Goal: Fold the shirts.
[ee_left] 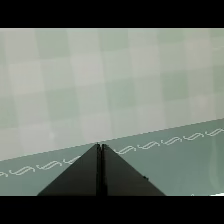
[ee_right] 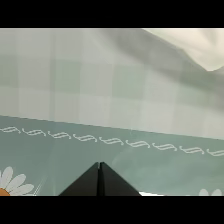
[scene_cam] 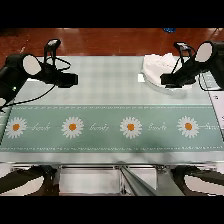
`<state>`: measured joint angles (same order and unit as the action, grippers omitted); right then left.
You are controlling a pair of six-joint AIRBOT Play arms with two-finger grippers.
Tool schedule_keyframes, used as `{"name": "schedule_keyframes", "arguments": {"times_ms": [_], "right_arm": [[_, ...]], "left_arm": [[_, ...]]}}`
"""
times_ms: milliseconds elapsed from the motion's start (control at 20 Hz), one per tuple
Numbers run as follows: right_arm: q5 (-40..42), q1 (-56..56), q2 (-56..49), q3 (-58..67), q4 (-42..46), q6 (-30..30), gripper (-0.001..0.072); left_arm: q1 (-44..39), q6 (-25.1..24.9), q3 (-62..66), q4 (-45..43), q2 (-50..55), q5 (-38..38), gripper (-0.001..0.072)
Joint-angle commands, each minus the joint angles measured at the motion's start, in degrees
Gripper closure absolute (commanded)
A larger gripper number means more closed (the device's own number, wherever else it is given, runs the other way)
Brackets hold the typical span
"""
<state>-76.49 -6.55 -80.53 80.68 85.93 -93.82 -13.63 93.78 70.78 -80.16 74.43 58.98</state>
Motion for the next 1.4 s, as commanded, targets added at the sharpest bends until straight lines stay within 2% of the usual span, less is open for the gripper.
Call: {"name": "schedule_keyframes", "arguments": {"times_ms": [0,650,1050,1200,1250,1350], "right_arm": [[0.00,-0.07,0.00,0.07,0.00,0.00,0.0688],[0.39,-0.07,0.00,0.07,0.00,0.00,0.0688],[21.00,-0.07,-0.13,0.07,3.17,0.04,0.0688],[29.35,-0.07,-0.15,0.07,3.72,0.04,0.0687],[32.06,-0.04,-0.37,0.07,4.22,-0.02,0.0663],[36.76,-0.04,-1.46,0.07,5.09,-0.39,0.0359]], "left_arm": [[0.02,0.00,-0.02,0.00,0.04,-0.02,0.0688],[0.02,-0.02,-0.02,0.00,0.04,-0.02,0.0688],[0.02,0.00,-0.02,0.00,0.39,-6.19,0.0688],[0.02,-0.02,0.00,-0.02,1.49,-10.62,0.0677],[0.02,0.02,0.00,-0.02,1.95,-12.31,0.0584],[-0.11,0.00,0.00,0.15,2.82,-14.86,0.0215]]}}
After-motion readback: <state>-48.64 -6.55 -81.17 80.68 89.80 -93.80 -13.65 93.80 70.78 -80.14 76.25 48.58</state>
